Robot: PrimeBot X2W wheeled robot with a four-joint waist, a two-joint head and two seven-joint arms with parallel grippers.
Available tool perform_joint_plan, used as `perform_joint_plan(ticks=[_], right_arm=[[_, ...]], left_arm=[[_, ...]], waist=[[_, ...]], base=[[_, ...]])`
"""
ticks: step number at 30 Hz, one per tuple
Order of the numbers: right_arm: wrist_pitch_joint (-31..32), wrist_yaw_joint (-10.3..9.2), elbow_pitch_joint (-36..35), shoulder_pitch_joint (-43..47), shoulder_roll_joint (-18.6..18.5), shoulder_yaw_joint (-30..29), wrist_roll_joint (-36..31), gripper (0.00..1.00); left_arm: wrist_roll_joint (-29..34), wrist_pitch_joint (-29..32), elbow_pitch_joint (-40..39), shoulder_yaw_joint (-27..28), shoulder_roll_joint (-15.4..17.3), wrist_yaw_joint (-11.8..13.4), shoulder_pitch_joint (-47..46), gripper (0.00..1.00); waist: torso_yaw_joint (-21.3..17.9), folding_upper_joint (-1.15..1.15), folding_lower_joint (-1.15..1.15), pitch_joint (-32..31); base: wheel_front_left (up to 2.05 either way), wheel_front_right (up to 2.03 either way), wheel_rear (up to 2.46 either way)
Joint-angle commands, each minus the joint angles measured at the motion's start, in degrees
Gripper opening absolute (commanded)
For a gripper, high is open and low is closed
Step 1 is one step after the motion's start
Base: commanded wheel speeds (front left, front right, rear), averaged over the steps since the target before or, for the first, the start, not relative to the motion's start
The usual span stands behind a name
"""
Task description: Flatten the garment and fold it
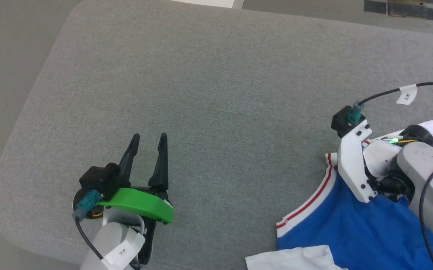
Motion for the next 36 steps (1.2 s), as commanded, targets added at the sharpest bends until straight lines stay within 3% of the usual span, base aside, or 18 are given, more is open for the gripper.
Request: perform_joint_plan(ticks=[1, 10, 18, 26, 27, 28, 29, 36], right_arm=[[-1.99, -0.09, 1.7, 0.56, 0.81, 1.5, 0.15, 0.0], [-13.61, -0.09, 9.28, -9.82, 3.03, -1.94, -1.25, 0.0], [-21.32, -0.09, 18.94, -19.45, 1.67, -8.18, -3.03, 0.0], [-26.74, -0.09, 27.36, -20.2, 2.98, -10.74, -4.43, 0.0], [-27.43, -0.09, 28.17, -19.77, 3.43, -10.9, -4.28, 0.07], [-28.33, -0.09, 28.99, -19.3, 3.9, -10.85, -4.34, 0.45], [-29.17, -0.09, 29.48, -18.99, 4.19, -10.8, -4.39, 1.0], [-40.59, -0.09, 30.27, -15.46, 5.72, -12.44, -3.67, 1.0]], left_arm=[[0.37, -0.27, 0.13, 0.23, -0.4, -0.26, -0.65, 1.0], [1.22, -0.28, 0.46, -0.02, -0.65, -0.91, -0.79, 1.0], [0.96, -0.28, -0.1, -1.73, -0.86, -1.46, -2.65, 1.0], [-0.09, -0.28, -0.29, -2.84, -0.93, -1.26, -4.0, 1.0], [-0.2, -0.28, -0.25, -2.93, -0.93, -1.16, -4.07, 1.0], [-0.3, -0.28, -0.12, -3.05, -0.94, -1.04, -4.16, 1.0], [-0.36, -0.28, 0.04, -3.16, -0.94, -0.96, -4.19, 1.0], [0.35, -0.28, 1.44, -2.37, -0.94, -0.7, -3.6, 1.0]], waist=[[-0.15, 0.68, 0.0, -0.43], [-0.21, 0.68, 0.0, -1.16], [1.87, 0.68, 0.0, 2.85], [2.87, 0.68, 0.0, 5.57], [2.82, 0.68, 0.0, 5.58], [2.73, 0.68, 0.0, 5.45], [2.65, 0.68, 0.0, 5.22], [0.84, 0.68, 0.0, 1.48]], base=[[0.0, 0.0, 0.0], [0.0, 0.0, 0.0], [0.0, 0.0, 0.0], [0.0, 0.0, 0.0], [0.0, 0.0, 0.0], [0.0, 0.0, 0.0], [0.0, 0.0, 0.0], [0.0, 0.0, 0.0]])
